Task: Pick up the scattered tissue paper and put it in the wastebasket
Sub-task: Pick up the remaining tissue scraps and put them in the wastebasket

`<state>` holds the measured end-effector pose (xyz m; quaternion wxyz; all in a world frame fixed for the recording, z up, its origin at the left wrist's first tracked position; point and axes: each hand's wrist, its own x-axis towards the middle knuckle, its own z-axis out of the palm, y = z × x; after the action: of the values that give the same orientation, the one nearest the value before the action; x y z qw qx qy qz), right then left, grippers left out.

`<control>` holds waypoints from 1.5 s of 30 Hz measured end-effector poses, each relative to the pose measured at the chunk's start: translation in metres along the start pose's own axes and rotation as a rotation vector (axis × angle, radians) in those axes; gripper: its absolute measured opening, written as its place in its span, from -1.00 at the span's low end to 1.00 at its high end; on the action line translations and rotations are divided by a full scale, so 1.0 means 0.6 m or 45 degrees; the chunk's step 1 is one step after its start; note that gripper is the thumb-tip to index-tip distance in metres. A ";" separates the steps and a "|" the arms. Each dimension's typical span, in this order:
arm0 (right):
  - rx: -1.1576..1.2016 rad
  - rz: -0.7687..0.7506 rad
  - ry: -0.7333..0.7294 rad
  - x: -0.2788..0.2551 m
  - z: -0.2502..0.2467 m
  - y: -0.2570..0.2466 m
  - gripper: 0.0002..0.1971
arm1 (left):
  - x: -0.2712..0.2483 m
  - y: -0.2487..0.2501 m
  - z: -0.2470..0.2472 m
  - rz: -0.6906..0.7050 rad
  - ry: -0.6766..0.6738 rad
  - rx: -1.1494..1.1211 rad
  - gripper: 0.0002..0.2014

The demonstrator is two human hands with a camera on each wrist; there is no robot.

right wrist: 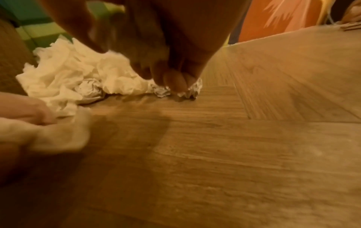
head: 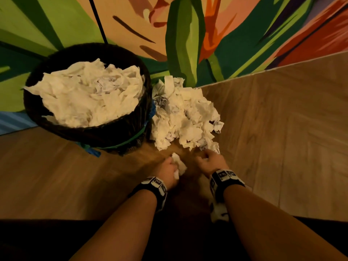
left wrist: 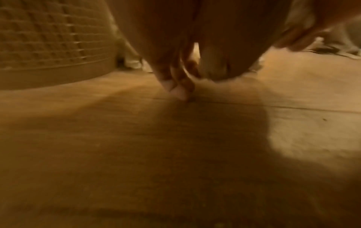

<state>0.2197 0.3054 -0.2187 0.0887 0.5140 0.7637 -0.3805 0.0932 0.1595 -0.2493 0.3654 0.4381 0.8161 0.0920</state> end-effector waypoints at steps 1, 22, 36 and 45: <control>0.014 -0.014 0.103 0.001 -0.003 -0.001 -0.78 | -0.003 -0.004 -0.006 -0.039 0.061 -0.070 -0.84; 0.124 0.000 0.124 0.011 -0.009 0.016 -0.82 | 0.078 0.058 0.006 0.120 0.033 0.323 -0.34; 0.375 0.102 0.303 -0.009 -0.032 -0.010 -0.71 | -0.026 -0.043 -0.022 -0.210 -0.051 -0.028 -0.11; 0.557 0.159 0.234 -0.051 -0.039 -0.054 -0.73 | -0.056 -0.036 -0.051 -0.212 -0.043 0.172 -0.51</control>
<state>0.2119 0.2936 -0.1702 -0.0712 0.5996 0.6346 -0.4824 0.0704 0.1258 -0.2203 0.3552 0.3938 0.8478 -0.0014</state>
